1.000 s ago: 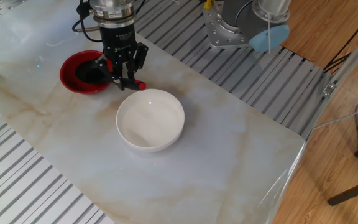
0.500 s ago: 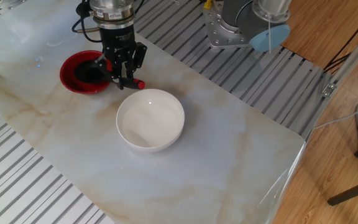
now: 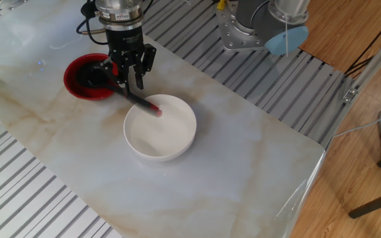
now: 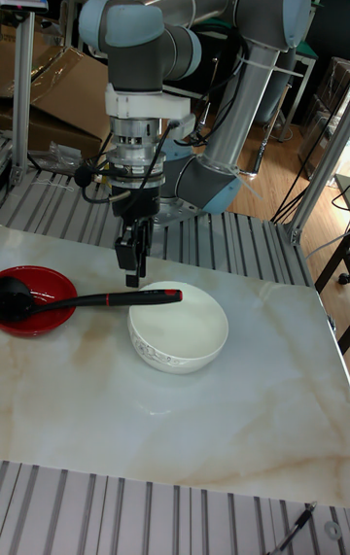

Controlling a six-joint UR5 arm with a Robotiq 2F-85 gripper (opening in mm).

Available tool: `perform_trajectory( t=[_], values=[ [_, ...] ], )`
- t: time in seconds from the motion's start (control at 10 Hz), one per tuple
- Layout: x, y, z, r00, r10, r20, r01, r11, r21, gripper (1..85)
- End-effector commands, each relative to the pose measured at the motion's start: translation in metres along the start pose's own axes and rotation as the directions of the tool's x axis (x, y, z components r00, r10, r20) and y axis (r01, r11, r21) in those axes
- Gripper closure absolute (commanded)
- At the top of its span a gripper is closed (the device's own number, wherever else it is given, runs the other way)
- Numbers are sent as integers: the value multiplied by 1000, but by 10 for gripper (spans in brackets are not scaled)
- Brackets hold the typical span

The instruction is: Scoop water with a large spoon from one bowl to another

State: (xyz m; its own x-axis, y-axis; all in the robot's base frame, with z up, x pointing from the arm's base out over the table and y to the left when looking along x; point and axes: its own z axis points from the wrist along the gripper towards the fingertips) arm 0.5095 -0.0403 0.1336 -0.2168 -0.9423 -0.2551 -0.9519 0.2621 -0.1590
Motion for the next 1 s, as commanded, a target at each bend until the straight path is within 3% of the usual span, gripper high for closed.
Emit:
perform_trajectory(
  t=[0.0, 0.4, 0.7, 0.8, 0.9],
  values=[
    [-3, -1, -2, 1000, 11, 13, -11, 1000, 2, 490],
    [4, 3, -11, 999, 32, -24, -32, 999, -3, 493],
    [-4, 6, -16, 998, 54, -39, -55, 998, -17, 493],
    [-6, 7, -22, 996, 63, -58, -64, 998, -17, 557],
    [4, 7, -31, 991, 93, -95, -94, 996, -1, 843]
  ],
)
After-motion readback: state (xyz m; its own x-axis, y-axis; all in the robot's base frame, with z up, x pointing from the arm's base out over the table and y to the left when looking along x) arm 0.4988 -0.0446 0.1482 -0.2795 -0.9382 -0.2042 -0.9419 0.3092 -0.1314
